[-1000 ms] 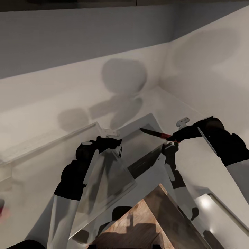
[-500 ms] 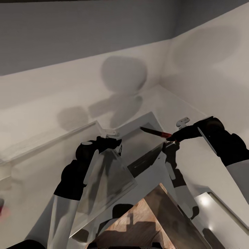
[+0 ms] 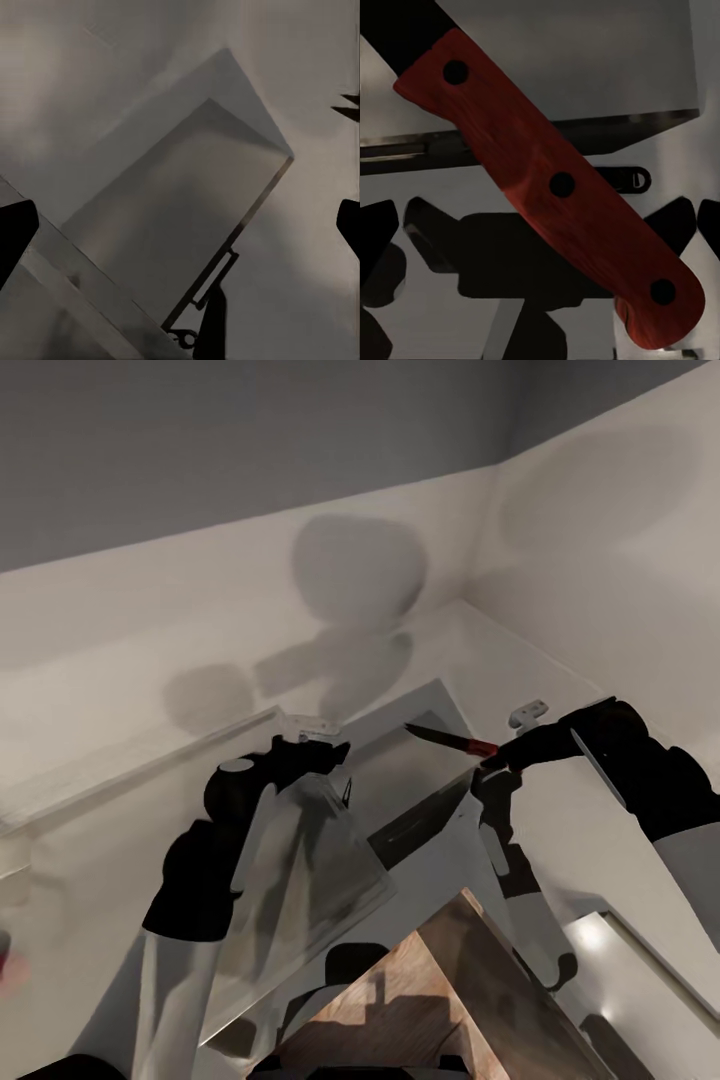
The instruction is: In the kitchen, take the Vidalia onion out of the sink, dice it on the chopping board with the paring knife, put the diced onion into the bowl on the countertop, then place both the paring knife and the chopping board into the sink.
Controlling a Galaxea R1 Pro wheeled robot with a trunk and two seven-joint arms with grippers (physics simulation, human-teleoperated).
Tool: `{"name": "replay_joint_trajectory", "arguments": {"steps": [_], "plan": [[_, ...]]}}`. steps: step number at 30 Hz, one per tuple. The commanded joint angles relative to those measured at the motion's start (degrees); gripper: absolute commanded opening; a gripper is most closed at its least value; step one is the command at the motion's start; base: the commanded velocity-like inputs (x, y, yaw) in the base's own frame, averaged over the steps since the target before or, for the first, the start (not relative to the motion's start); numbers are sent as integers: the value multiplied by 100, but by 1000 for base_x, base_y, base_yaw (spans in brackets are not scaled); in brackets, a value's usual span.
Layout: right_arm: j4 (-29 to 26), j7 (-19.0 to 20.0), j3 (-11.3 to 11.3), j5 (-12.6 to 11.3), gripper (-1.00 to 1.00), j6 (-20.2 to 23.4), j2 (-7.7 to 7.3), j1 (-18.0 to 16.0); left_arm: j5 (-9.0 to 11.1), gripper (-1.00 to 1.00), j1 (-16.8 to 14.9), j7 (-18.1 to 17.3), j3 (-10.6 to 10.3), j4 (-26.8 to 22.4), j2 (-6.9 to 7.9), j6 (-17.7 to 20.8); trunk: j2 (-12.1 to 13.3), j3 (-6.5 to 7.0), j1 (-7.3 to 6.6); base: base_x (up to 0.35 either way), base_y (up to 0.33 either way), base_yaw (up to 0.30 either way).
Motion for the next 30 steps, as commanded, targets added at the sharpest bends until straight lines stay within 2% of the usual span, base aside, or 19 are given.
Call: {"name": "replay_joint_trajectory", "arguments": {"steps": [1,10,30], "plan": [[-3,23,13,17,100,20,-5,-3,1,100,-5,-17,4,-24,-3,31,-10,-9,3,0,0,0],[2,25,14,16,100,13,-4,13,5,100,-5,-12,0,-456,-9,46,-10,-10,3,0,0,0],[4,25,14,16,100,13,-4,15,9,100,-5,-19,-38,-493,-20,49,-10,-10,3,0,0,0]]}}
